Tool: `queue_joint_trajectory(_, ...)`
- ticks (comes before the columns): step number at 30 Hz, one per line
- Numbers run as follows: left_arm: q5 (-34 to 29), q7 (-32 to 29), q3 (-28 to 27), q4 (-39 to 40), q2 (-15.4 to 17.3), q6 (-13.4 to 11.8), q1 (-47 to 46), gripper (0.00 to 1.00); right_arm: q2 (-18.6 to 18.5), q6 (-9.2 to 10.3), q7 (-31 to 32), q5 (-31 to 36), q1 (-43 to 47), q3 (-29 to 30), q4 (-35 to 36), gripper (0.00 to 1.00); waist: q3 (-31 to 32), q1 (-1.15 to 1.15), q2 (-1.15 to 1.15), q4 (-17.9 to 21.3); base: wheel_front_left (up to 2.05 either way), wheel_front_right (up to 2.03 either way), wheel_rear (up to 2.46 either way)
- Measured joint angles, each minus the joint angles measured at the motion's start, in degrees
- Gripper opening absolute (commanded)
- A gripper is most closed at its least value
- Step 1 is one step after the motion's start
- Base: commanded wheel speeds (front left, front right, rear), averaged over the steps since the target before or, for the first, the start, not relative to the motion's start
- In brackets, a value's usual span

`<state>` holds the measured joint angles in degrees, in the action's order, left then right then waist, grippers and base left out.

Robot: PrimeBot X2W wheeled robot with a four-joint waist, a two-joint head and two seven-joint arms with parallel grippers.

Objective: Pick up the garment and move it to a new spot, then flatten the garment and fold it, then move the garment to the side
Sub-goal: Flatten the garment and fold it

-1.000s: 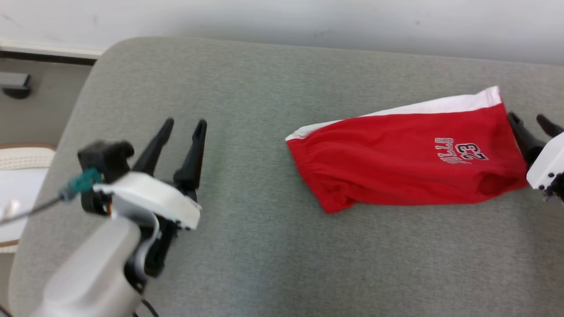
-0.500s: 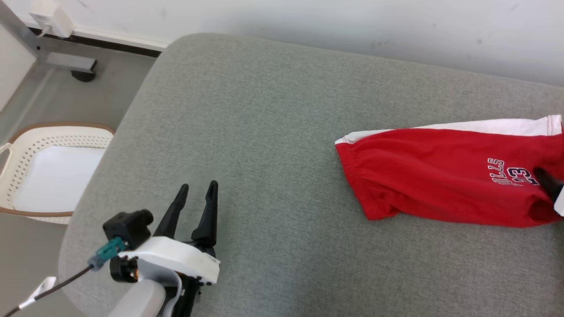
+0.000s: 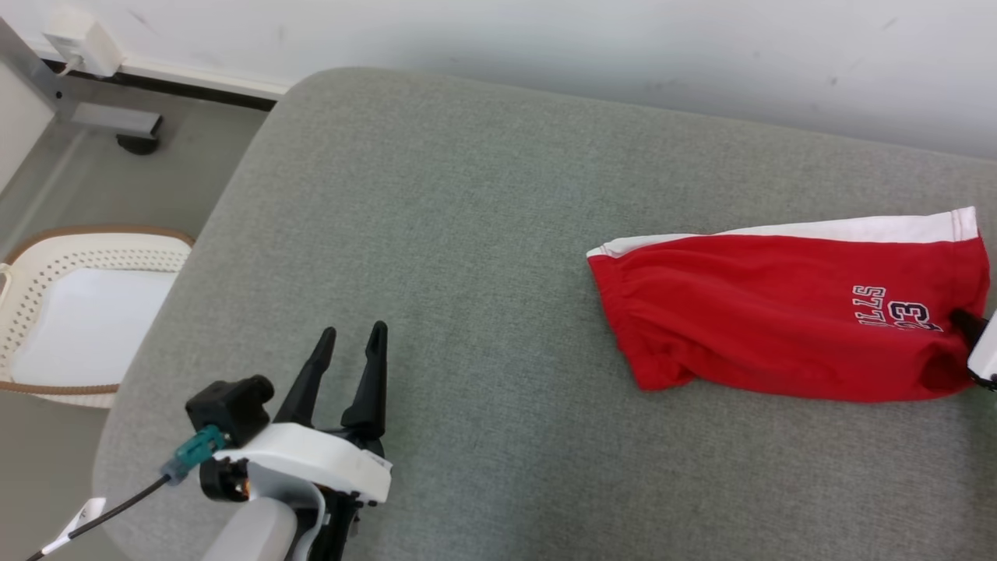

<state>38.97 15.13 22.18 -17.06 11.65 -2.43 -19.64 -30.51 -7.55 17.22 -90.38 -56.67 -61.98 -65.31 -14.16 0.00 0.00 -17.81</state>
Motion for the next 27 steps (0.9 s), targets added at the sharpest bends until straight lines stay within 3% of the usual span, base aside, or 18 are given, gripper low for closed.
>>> queue_joint_trajectory(8,-2.1,0.0,-1.6,-1.3,-1.4,1.1,1.8,1.0,0.5,0.0,-4.4,-1.1,1.3,2.1,1.1,0.0,2.4,0.0,0.0,2.8,0.0,0.0,0.0)
queue_joint_trajectory(16,-3.1,0.0,-3.0,-1.4,-1.0,1.4,3.5,1.0,-0.1,0.0,-10.7,-0.9,4.3,2.8,2.1,0.0,4.7,0.0,0.0,8.0,0.0,0.0,0.0)
queue_joint_trajectory(22,-3.8,0.0,-3.2,-1.3,-1.4,1.0,4.6,1.0,-0.4,0.0,-15.1,2.6,4.1,1.2,3.6,0.0,6.1,0.0,0.0,10.9,0.0,0.0,0.0)
queue_joint_trajectory(27,-4.2,0.0,-3.1,-1.7,-2.5,1.1,5.5,1.0,1.4,0.0,-17.4,6.9,1.3,-1.5,6.4,0.0,7.6,0.0,0.0,11.1,0.0,0.0,0.0)
